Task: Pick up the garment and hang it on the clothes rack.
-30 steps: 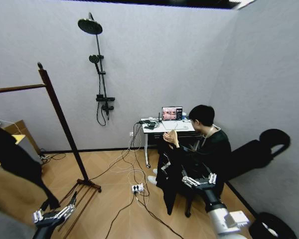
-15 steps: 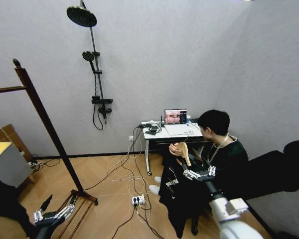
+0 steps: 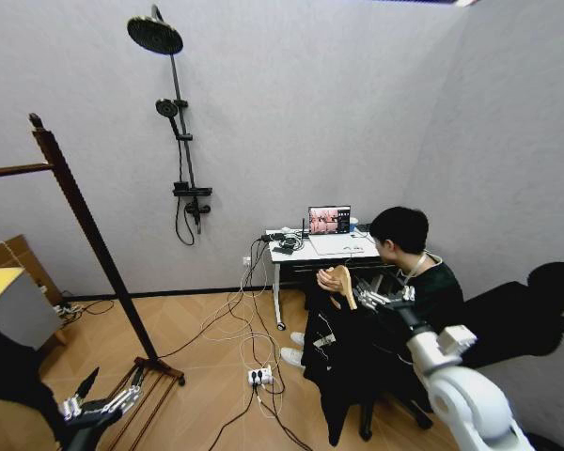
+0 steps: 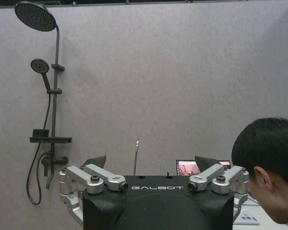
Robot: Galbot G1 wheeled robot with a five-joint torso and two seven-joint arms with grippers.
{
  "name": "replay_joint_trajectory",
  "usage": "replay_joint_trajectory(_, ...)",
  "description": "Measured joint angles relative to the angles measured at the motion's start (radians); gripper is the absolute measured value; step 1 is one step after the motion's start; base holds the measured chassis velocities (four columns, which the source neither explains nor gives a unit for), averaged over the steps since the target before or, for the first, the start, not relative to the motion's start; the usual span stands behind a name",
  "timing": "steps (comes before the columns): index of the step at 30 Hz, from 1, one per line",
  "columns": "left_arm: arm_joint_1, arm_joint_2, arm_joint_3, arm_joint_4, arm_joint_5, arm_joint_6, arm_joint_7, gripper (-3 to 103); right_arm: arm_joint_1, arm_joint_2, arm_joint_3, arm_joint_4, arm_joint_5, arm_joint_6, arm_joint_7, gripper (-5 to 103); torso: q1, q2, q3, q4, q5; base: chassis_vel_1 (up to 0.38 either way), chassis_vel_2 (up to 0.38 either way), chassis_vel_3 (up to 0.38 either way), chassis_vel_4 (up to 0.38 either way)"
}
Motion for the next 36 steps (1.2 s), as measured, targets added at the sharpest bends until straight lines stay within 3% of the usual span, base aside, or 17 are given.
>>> replay_joint_trajectory(8, 0.000, 0.000, 0.000, 0.000, 0.000, 0.000, 0.000, 100, 0.098, -0.009, -0.076, -0.087, 0.030, -0.046, 0.021, 100, 0.000, 0.000, 0.000, -0.0002, 0.0000, 0.000, 0.000, 0.000, 0.000)
replay_joint_trajectory(20, 0.000, 0.000, 0.000, 0.000, 0.000, 0.000, 0.000, 100, 0.228, 0.021, -0.202, -0.249, 0.029, -0.054, 0.028, 102, 0.000, 0.000, 0.000, -0.0002, -0.0001, 0.000, 0.000, 0.000, 0.000)
replay_joint_trajectory(25, 0.000, 0.000, 0.000, 0.000, 0.000, 0.000, 0.000, 100, 0.252, 0.047, -0.218, -0.292, 0.008, -0.037, 0.013, 89, 0.000, 0.000, 0.000, -0.0002, -0.0001, 0.000, 0.000, 0.000, 0.000)
replay_joint_trajectory(30, 0.000, 0.000, 0.000, 0.000, 0.000, 0.000, 0.000, 100, 0.246, 0.059, -0.211, -0.299, -0.001, -0.024, -0.002, 66, 0.000, 0.000, 0.000, -0.0003, -0.0001, 0.000, 0.000, 0.000, 0.000)
replay_joint_trajectory(32, 0.000, 0.000, 0.000, 0.000, 0.000, 0.000, 0.000, 100, 0.245, 0.059, -0.209, -0.297, -0.001, -0.024, -0.002, 66, 0.000, 0.000, 0.000, -0.0003, -0.0001, 0.000, 0.000, 0.000, 0.000)
replay_joint_trajectory(33, 0.000, 0.000, 0.000, 0.000, 0.000, 0.000, 0.000, 100, 0.242, 0.057, -0.204, -0.293, -0.001, -0.024, -0.002, 55, 0.000, 0.000, 0.000, -0.0003, -0.0001, 0.000, 0.000, 0.000, 0.000)
replay_joint_trajectory(36, 0.000, 0.000, 0.000, 0.000, 0.000, 0.000, 0.000, 100, 0.237, 0.056, -0.199, -0.285, -0.001, -0.024, -0.001, 50, 0.000, 0.000, 0.000, -0.0003, 0.0000, 0.000, 0.000, 0.000, 0.000)
